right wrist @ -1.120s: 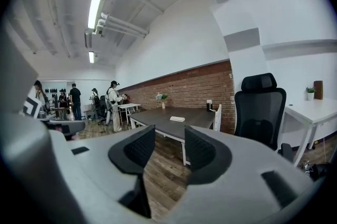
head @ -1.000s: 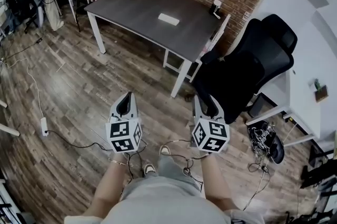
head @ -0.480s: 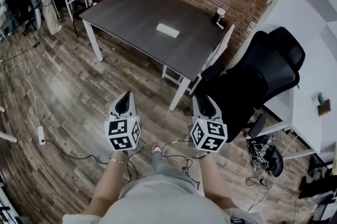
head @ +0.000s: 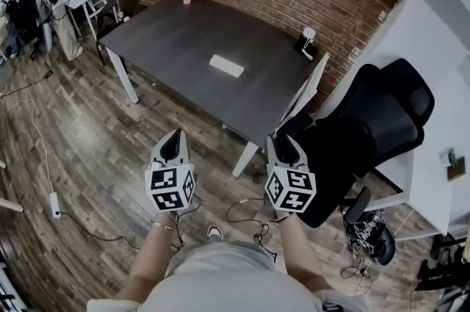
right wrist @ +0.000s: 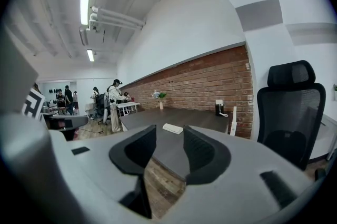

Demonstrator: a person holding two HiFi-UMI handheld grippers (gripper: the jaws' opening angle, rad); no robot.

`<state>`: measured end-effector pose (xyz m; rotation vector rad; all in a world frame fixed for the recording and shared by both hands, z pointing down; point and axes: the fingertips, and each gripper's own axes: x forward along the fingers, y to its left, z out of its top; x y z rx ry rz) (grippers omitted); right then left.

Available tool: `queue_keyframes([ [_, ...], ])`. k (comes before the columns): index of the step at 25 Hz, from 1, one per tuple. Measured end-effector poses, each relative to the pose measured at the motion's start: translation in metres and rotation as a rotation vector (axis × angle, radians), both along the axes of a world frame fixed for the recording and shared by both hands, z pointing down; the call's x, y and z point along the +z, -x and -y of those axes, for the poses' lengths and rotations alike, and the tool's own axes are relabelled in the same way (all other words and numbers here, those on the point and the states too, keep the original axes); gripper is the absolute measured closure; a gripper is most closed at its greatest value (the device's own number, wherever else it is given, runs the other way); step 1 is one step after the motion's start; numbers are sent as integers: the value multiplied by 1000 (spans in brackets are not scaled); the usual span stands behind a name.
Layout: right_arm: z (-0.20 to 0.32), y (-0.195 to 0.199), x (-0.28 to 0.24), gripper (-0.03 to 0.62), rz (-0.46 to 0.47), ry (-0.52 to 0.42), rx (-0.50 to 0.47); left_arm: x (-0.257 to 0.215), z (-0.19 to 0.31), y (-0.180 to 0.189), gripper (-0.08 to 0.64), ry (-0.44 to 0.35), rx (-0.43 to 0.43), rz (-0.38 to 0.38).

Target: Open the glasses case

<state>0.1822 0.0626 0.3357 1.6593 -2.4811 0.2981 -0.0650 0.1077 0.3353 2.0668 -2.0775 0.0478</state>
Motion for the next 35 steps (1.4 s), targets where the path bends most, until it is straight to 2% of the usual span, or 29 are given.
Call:
queue_keyframes([
  [11,81,9,26,428,11,58,12,30,83,15,561,80,1,-19],
  [17,134,18,35,429,8,57,90,41,156,28,561,76,71,-38],
  [27,247,76,16,433,-6,61,212,31,308,89,561,102,196,-57],
  [35,328,113,7,437,-4,53,320,26,416,123,561,100,301,-57],
])
